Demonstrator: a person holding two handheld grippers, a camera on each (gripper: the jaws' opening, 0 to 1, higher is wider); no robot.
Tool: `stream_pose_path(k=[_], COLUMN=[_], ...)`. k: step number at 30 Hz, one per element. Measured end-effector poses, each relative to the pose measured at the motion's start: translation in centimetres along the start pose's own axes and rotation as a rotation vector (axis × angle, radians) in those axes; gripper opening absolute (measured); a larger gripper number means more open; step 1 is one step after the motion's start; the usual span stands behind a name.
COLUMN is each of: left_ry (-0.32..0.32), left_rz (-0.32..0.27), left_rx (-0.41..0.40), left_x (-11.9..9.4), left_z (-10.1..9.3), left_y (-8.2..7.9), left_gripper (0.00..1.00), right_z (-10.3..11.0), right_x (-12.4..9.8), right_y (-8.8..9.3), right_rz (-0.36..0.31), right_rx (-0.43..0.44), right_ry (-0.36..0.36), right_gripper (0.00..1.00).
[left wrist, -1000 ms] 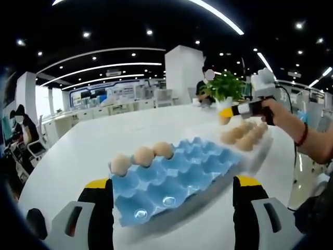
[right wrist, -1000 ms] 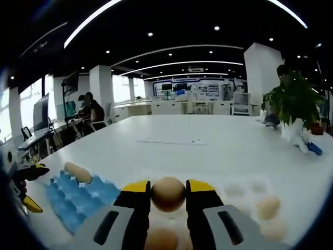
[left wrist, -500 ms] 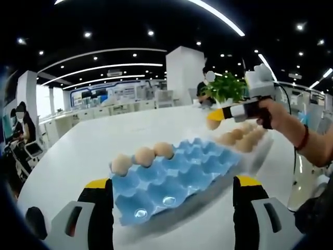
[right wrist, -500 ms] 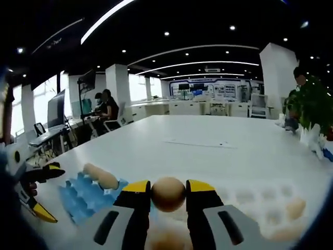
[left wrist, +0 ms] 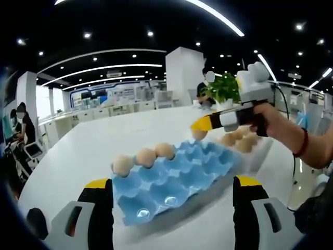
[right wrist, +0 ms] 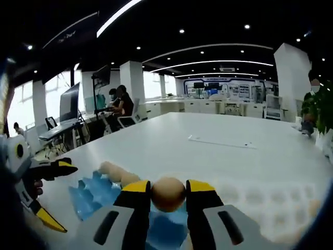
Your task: Place the egg into an empty slot of the egg tray after lifting it from the table, then release the egg inside the slot.
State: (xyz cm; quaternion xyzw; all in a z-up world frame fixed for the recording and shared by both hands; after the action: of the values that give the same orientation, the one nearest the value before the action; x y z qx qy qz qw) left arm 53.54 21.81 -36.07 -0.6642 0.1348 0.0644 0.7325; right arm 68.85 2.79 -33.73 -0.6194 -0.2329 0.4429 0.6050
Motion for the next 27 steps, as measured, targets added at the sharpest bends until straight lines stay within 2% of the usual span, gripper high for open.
stream_pose_path(k=[10, 24, 27], left_ry=[0.003, 0.001, -0.002], left_rz=[0.005, 0.004, 0.009], left_rx=[-0.001, -0.008, -0.01], left_x=[0.1, 0.2, 0.2], left_z=[0.2, 0.4, 0.5], left_y=[0.3, 0.5, 0.5], left_gripper=[0.97, 0.97, 0.97], right_z=[0.5, 0.7, 0.8], right_x=[1.8, 3.1, 3.5], right_y=[0.5, 1.5, 1.8], right_rz=[0.006, 0.033, 0.057], right_rx=[0.035, 0.033, 0.01], right_ry=[-0.036, -0.032, -0.023], right_gripper=[0.27, 0.27, 0.28])
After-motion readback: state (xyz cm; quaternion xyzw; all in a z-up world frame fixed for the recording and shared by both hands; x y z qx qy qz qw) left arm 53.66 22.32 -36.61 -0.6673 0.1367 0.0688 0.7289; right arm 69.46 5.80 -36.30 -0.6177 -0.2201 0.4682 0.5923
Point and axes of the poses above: the point that each gripper's makers call its tool centre point, and the gripper's own axes: x roughly forward along the fingers, z roughly to its left, y roughly out of its underside, the point moved 10 cm from there along -x, roughly backward along the fingers, and after that the axes turned 13 degrees about -y, right-handed, at the moved point
